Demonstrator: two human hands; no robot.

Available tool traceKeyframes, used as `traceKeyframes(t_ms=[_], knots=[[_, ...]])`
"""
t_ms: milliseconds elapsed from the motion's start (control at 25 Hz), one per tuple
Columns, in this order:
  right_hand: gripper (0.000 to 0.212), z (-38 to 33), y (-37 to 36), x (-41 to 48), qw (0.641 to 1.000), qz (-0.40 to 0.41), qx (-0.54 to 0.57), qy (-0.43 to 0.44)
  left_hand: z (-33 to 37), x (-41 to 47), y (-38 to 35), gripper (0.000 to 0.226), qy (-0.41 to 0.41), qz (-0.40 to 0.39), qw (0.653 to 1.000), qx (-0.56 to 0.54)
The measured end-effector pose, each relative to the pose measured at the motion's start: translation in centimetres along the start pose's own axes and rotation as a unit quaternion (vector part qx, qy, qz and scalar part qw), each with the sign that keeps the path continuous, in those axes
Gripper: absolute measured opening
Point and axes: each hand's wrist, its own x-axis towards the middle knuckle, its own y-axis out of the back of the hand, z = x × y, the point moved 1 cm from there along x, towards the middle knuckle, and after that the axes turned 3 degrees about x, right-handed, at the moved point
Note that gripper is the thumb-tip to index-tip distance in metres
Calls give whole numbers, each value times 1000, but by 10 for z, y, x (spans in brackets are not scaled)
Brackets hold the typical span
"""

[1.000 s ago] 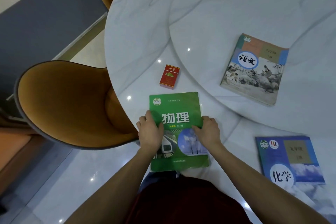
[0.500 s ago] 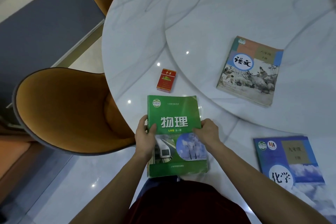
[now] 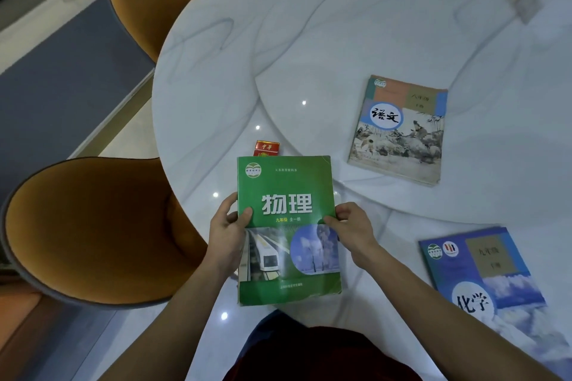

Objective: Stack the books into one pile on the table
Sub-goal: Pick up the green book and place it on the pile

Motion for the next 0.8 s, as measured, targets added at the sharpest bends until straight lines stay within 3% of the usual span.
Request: traceKeyframes(t_ms=[400,800], knots=[[23,-38,65,16,991,117,58,30,59,29,-89,40,-58,-82,991,90],[26,-80,152,55,975,203,74,51,90,87,-205,48,-98,-110,967,207]])
